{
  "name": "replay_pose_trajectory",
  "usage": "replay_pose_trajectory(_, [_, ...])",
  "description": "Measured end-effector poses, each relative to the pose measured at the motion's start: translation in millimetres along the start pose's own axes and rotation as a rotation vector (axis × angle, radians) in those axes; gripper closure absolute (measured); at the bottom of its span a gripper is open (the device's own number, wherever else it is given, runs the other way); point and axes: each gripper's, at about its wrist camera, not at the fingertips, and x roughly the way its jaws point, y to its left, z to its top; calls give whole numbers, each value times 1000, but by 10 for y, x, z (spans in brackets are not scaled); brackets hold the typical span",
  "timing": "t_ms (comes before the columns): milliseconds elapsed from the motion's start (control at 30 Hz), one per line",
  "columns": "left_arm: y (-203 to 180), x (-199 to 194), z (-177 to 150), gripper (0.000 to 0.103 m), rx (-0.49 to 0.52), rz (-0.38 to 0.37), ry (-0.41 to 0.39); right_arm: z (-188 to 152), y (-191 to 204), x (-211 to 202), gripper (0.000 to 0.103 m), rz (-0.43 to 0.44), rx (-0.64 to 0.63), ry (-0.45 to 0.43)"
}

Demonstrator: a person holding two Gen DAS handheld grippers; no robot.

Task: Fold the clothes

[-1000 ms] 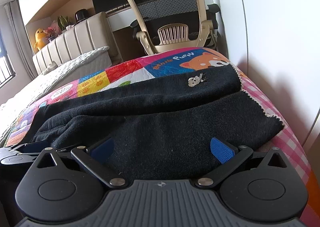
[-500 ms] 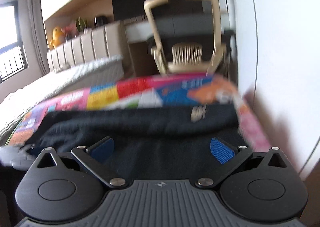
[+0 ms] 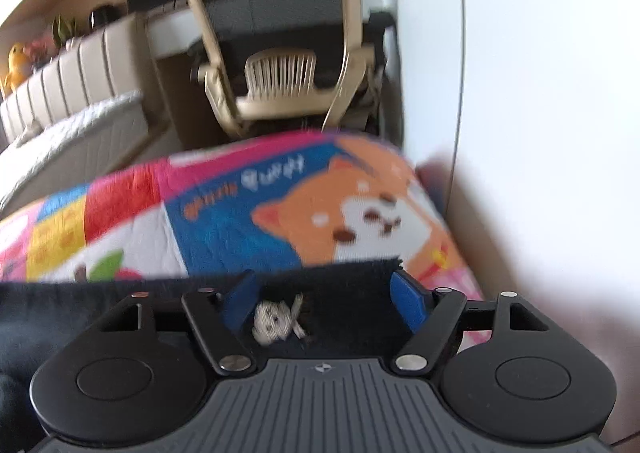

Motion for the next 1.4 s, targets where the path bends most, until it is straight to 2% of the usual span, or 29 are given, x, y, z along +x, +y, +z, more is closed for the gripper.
replay_pose_trajectory(33, [-3, 0, 1, 0, 0, 0, 0, 1, -10, -50, 51, 15, -1, -1])
replay_pose_trajectory(67, [-2, 1, 1, 0, 0, 0, 0, 2, -20, -101, 84, 30, -2, -2])
replay_pose_trajectory(100, [1, 1, 1, 0, 0, 0, 0, 3, -30, -151, 94, 45, -3, -3])
replay_pose_trajectory(233, [-7, -2, -1, 0, 0, 0, 0, 8, -71, -353, 95, 105, -8, -6])
replay_pose_trajectory(333, [-4, -2, -1, 0, 0, 0, 0, -77, -115, -759, 95, 179, -3, -58])
replay_pose_trajectory(433, [-1, -2, -2, 0, 0, 0, 0, -290, -163, -951, 95, 168, -25, -43])
replay_pose_trajectory(500, [-5, -4, -2, 0, 0, 0, 0, -464, -195, -1003, 95, 127, -42, -30])
replay_pose_trajectory(600, [-2, -1, -1, 0, 0, 0, 0, -683, -249, -952, 95, 85, -39, -4])
replay_pose_trajectory(700, [10, 2, -1, 0, 0, 0, 0, -843, -319, -835, 94, 83, 16, 40])
replay_pose_trajectory(733, [5, 0, -1, 0, 0, 0, 0, -885, -315, -827, 94, 83, 14, 19])
replay_pose_trajectory(900, [5, -2, -1, 0, 0, 0, 0, -895, -287, -843, 82, 101, -4, 8])
replay_pose_trajectory(1233, [10, 0, 2, 0, -1, 0, 0, -915, -341, -844, 79, 126, 37, -1])
replay_pose_trajectory(1400, [16, 2, 3, 0, -2, -1, 1, -919, -343, -842, 70, 148, 40, -1])
